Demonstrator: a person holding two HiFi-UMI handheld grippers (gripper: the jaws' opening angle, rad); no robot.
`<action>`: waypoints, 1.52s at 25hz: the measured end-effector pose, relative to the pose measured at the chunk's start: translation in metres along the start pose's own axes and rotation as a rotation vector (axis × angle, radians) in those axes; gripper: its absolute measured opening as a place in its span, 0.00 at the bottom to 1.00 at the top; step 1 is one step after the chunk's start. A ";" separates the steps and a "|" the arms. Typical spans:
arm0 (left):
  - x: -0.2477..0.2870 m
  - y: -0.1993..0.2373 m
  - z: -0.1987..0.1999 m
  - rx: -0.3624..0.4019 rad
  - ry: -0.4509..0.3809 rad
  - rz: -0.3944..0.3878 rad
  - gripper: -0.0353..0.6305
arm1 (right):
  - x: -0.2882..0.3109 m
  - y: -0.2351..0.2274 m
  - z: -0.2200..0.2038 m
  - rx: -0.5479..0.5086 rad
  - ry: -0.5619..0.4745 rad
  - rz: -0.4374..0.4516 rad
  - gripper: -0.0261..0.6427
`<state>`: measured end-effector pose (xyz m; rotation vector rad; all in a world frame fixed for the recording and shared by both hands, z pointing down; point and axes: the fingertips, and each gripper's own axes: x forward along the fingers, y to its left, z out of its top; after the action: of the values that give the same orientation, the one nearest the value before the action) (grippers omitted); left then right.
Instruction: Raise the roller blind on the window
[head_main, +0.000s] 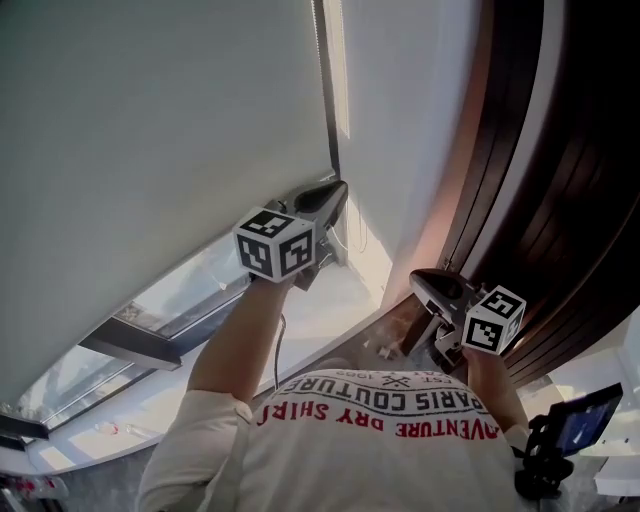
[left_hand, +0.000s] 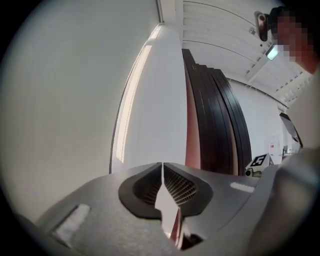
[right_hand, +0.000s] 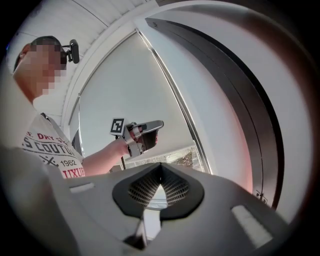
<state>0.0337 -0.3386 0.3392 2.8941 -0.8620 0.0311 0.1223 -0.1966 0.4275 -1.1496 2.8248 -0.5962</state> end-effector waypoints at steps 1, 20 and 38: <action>0.001 0.006 0.004 -0.008 -0.005 0.007 0.12 | 0.001 0.001 -0.001 0.008 -0.002 0.001 0.05; 0.105 0.049 0.020 0.052 0.065 0.021 0.27 | 0.015 -0.043 0.005 0.054 0.007 -0.027 0.05; 0.086 0.032 0.011 0.059 0.088 -0.036 0.06 | 0.008 -0.041 0.009 0.027 0.008 -0.011 0.05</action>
<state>0.0884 -0.4131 0.3363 2.9368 -0.8065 0.1821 0.1455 -0.2312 0.4351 -1.1616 2.8100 -0.6385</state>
